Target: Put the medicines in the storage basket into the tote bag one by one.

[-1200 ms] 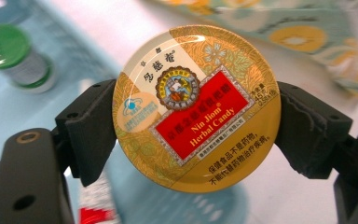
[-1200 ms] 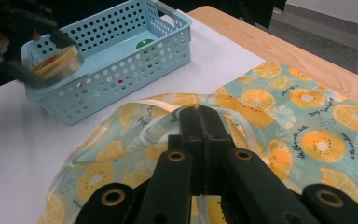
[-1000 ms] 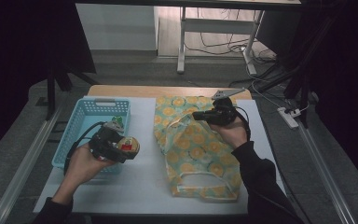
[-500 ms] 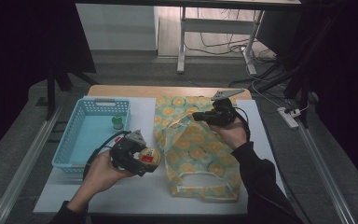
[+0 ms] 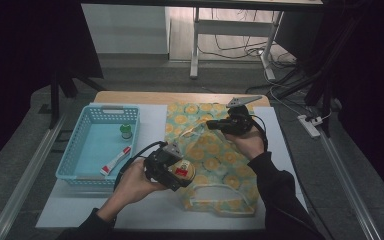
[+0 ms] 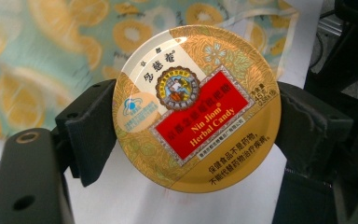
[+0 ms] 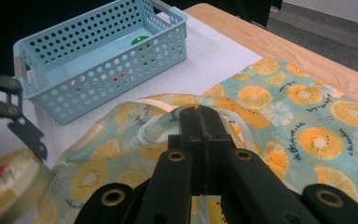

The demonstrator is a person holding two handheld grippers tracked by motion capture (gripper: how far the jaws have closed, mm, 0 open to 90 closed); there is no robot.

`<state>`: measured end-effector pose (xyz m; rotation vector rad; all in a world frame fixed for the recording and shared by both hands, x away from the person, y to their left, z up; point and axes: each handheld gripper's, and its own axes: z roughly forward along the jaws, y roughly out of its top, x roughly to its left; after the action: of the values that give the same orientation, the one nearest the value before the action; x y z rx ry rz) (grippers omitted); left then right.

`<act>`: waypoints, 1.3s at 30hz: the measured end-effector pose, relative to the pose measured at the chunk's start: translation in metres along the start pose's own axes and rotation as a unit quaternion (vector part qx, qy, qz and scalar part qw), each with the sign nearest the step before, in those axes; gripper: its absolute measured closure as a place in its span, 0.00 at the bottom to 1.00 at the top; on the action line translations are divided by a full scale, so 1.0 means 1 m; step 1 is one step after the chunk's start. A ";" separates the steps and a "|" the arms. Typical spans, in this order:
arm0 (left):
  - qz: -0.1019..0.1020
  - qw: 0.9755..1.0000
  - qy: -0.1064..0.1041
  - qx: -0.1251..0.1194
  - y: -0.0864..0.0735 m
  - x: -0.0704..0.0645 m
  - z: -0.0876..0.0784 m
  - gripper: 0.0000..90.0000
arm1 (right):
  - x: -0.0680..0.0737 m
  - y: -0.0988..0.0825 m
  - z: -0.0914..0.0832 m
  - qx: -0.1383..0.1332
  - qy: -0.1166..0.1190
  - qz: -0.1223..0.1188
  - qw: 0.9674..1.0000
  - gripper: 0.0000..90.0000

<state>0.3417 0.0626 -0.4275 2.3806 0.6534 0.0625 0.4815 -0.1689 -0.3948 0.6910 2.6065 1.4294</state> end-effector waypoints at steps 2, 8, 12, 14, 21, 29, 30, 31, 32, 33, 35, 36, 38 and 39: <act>0.006 1.000 0.001 0.003 0.006 0.000 0.006 0.23 | 0.000 0.000 0.001 0.001 0.000 0.001 1.000 1.00; 0.013 1.000 -0.002 0.001 0.023 0.004 0.022 0.23 | -0.001 0.000 0.004 0.002 -0.002 0.002 1.000 1.00; 0.006 1.000 -0.006 -0.008 0.030 0.010 0.031 0.23 | -0.001 0.000 0.006 0.002 -0.002 0.002 1.000 1.00; 0.006 1.000 -0.005 -0.009 0.033 0.014 0.036 0.23 | -0.001 0.000 0.006 0.003 -0.002 0.003 1.000 1.00; 0.001 1.000 -0.001 -0.014 0.040 0.030 0.054 0.23 | -0.003 0.000 0.008 0.005 -0.008 0.002 1.000 1.00; -0.007 1.000 0.011 -0.012 0.045 0.044 0.071 0.23 | -0.007 -0.002 0.011 0.005 -0.014 0.005 1.000 1.00; -0.008 1.000 0.012 -0.012 0.046 0.045 0.073 0.23 | -0.008 -0.002 0.011 0.007 -0.015 0.005 1.000 1.00; -0.008 1.000 0.016 -0.011 0.046 0.047 0.075 0.23 | -0.008 -0.002 0.011 0.007 -0.017 0.005 1.000 1.00; -0.006 1.000 0.021 -0.009 0.046 0.048 0.077 0.23 | -0.008 -0.002 0.012 0.008 -0.019 0.005 1.000 1.00; -0.005 1.000 0.026 -0.006 0.047 0.050 0.080 0.23 | -0.009 -0.002 0.012 0.009 -0.020 0.006 1.000 1.00; -0.008 0.999 0.030 -0.006 0.047 0.054 0.084 0.23 | -0.010 -0.003 0.013 0.010 -0.022 0.006 1.000 1.00; -0.009 0.999 0.032 -0.008 0.046 0.056 0.086 0.23 | -0.010 -0.003 0.014 0.012 -0.024 0.006 1.000 1.00; -0.012 0.999 0.033 -0.010 0.046 0.061 0.091 0.23 | -0.012 -0.004 0.015 0.013 -0.025 0.006 1.000 1.00; -0.013 0.999 0.036 -0.009 0.046 0.063 0.093 0.23 | -0.012 -0.005 0.016 0.014 -0.026 0.007 1.000 1.00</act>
<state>0.4361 0.0075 -0.4794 2.3619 0.7149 0.1421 0.4953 -0.1642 -0.4092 0.7413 2.5924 1.3623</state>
